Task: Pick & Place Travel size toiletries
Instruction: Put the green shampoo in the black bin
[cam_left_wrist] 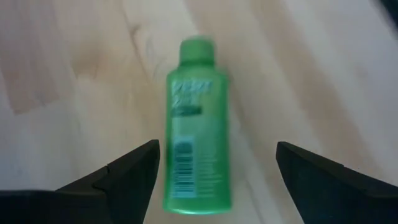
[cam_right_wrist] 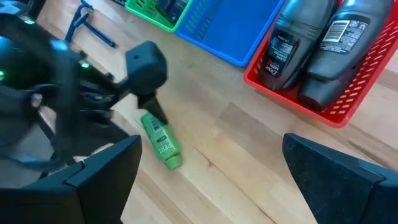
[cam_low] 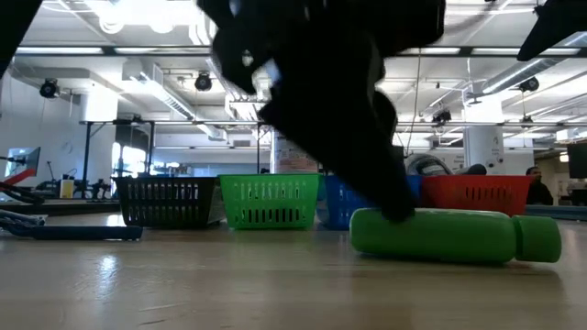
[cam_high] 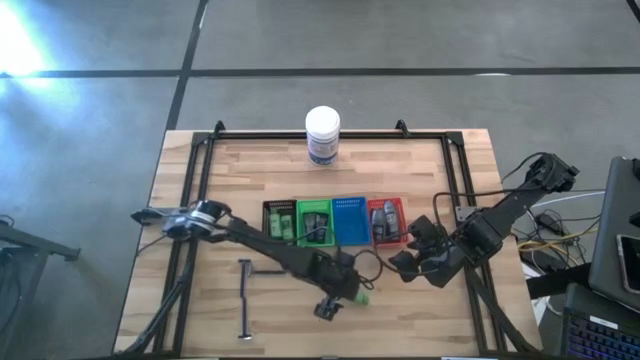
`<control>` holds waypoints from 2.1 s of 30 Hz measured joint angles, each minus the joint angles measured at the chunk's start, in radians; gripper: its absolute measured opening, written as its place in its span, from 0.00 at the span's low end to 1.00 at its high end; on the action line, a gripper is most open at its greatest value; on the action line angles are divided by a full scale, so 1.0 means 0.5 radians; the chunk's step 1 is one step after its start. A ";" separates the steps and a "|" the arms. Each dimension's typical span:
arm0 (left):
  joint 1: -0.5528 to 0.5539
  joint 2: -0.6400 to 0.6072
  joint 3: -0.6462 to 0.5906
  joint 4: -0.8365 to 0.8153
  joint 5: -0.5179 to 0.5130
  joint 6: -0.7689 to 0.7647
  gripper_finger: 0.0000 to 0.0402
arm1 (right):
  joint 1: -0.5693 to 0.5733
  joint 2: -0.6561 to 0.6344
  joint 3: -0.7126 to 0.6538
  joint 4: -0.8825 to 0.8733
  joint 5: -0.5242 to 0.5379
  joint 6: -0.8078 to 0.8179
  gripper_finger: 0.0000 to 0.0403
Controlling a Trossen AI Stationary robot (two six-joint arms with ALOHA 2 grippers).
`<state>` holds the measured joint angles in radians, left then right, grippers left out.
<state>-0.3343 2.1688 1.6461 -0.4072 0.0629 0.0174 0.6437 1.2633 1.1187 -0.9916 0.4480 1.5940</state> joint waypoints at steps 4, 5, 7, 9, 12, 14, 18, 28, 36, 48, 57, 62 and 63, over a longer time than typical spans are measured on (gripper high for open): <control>0.027 0.023 -0.019 0.023 0.000 -0.003 0.81 | 0.000 0.000 0.000 -0.001 0.001 0.005 0.96; 0.033 0.022 -0.028 0.027 0.000 -0.016 0.81 | 0.000 0.000 0.000 -0.003 0.001 0.007 0.96; 0.042 0.023 -0.041 0.013 0.003 -0.037 0.80 | 0.000 0.000 0.000 -0.002 0.001 0.007 0.96; 0.046 0.024 -0.060 0.016 0.015 -0.039 0.78 | 0.000 0.000 0.000 -0.003 0.000 0.007 0.96; 0.045 0.024 -0.074 0.030 0.019 -0.020 0.74 | 0.000 0.000 0.000 -0.005 -0.001 0.004 0.96; 0.045 0.024 -0.096 0.042 0.021 -0.002 0.70 | 0.001 0.000 0.001 -0.004 -0.001 -0.005 0.96; 0.045 0.022 -0.131 0.084 0.018 -0.004 0.61 | 0.030 0.000 0.001 -0.004 -0.001 -0.059 0.96; 0.046 0.011 -0.147 0.089 0.015 -0.016 0.42 | 0.093 0.000 0.003 -0.008 -0.003 -0.068 0.96; 0.042 -0.041 -0.165 0.058 0.006 -0.075 0.43 | 0.128 -0.077 0.003 -0.009 -0.002 -0.071 0.96; -0.053 -0.169 -0.180 -0.173 -0.321 -0.421 0.42 | 0.174 -0.249 0.002 -0.015 0.294 -0.037 0.96; -0.224 -0.505 -0.485 -0.173 -0.605 -1.335 0.42 | 0.174 -0.247 -0.002 0.002 0.352 0.005 0.96; -0.300 -0.867 -0.798 -0.186 -0.897 -2.194 0.42 | 0.174 -0.246 -0.003 0.003 0.347 0.054 0.96; -0.312 -0.952 -0.871 -0.182 -0.989 -2.382 0.42 | 0.174 -0.246 -0.003 0.005 0.347 0.056 0.96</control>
<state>-0.4904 1.6928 1.2107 -0.4983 -0.4318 -1.1739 0.7307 1.1404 1.1172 -0.9889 0.6216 1.6219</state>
